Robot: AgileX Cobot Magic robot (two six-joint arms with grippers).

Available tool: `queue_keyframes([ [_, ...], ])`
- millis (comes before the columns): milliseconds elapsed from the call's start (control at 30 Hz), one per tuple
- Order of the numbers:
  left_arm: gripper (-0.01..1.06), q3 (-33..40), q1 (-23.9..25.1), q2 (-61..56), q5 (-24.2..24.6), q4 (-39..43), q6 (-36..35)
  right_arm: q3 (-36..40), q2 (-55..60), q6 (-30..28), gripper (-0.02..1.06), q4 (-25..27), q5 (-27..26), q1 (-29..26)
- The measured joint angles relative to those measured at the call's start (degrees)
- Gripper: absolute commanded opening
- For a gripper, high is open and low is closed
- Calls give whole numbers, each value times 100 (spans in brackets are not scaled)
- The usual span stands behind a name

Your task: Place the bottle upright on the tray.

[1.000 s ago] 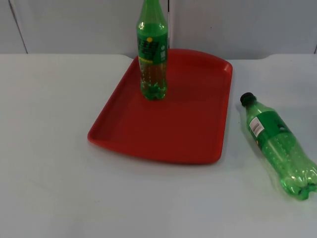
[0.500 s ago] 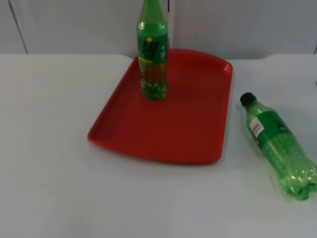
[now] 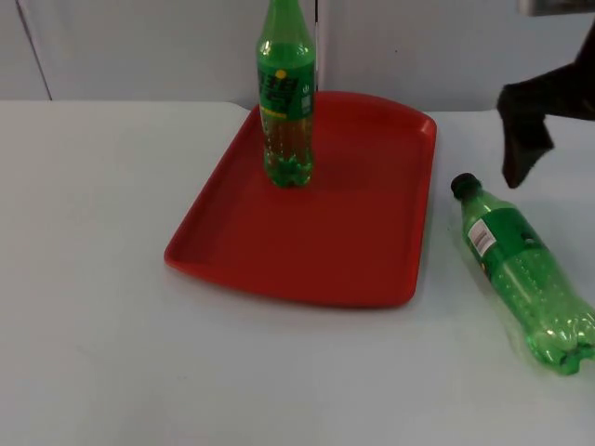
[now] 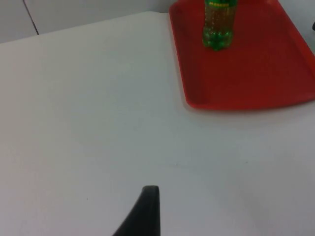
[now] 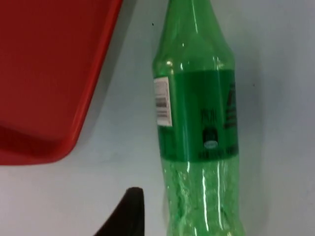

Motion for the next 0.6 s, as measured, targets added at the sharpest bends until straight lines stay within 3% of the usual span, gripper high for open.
queue_keyframes([
  [300,93,0,0,0,0,0,0,-1173,1304,19,105,0,125,0],
  [600,93,0,0,0,0,0,0,-1273,1871,19,105,11,19,-92],
])
